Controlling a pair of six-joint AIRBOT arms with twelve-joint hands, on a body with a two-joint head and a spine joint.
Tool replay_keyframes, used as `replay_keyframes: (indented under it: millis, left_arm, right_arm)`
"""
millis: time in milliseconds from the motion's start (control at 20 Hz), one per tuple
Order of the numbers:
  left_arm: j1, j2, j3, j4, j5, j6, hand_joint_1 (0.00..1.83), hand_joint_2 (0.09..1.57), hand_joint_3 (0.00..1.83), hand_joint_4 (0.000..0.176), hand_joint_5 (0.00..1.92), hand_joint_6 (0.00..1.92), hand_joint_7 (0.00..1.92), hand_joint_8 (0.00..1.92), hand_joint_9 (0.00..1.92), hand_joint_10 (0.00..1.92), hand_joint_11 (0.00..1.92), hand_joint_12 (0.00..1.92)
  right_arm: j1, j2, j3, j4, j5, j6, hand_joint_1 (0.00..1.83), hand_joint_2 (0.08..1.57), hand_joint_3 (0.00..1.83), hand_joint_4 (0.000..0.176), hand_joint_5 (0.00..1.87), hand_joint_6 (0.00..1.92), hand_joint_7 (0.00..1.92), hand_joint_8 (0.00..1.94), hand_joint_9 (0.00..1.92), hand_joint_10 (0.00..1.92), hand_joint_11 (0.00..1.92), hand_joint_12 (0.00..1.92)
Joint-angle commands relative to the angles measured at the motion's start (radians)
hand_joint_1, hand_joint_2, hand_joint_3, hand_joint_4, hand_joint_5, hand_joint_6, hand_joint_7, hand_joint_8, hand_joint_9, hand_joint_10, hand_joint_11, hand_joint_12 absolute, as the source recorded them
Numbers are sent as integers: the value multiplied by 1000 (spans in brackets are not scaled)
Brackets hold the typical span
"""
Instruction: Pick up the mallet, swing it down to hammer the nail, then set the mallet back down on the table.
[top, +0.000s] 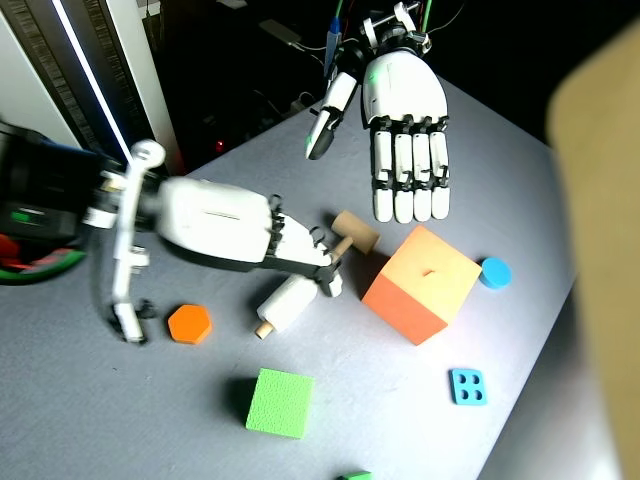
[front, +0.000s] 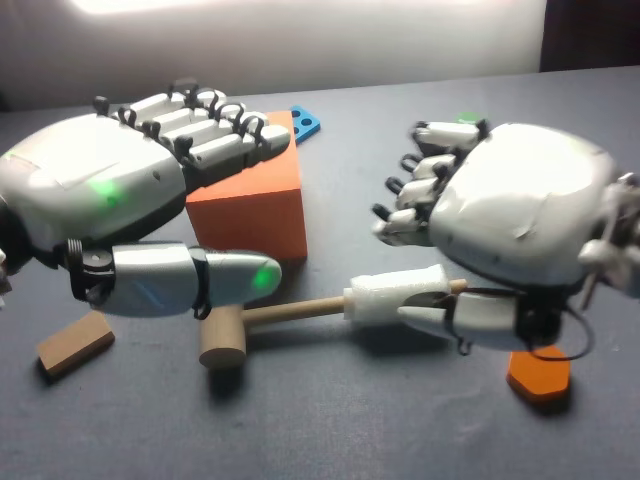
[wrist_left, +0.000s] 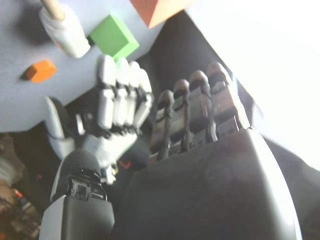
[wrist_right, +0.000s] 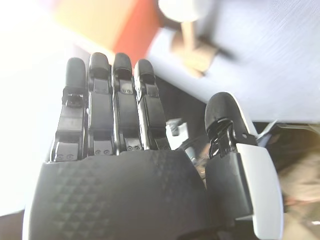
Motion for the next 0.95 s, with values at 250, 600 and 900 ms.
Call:
replay_keyframes:
  millis: [250,600,900]
  left_arm:
    - [-76,-3,-34,-1,-77,24,682,1302,14,43,1531,1921,1646,1921,1693,1921,1761,1921]
    - [-38,-4,-59,-1,-97,28,1135,1334,16,176,1524,1921,1606,1921,1616,1921,1669,1921]
    - [-12,-8,-41,-1,-122,26,1174,1305,0,176,1467,1921,1551,1921,1564,1921,1628,1921]
  right_arm:
    - [122,132,-76,185,62,-91,571,1330,6,158,1410,1921,1541,1941,1602,1921,1745,1921]
    - [106,160,-75,193,32,-112,831,1462,17,176,1315,1921,1504,1941,1571,1921,1699,1921]
    - [99,157,-62,133,-16,-48,902,1444,0,176,1301,1921,1483,1941,1556,1921,1705,1921]
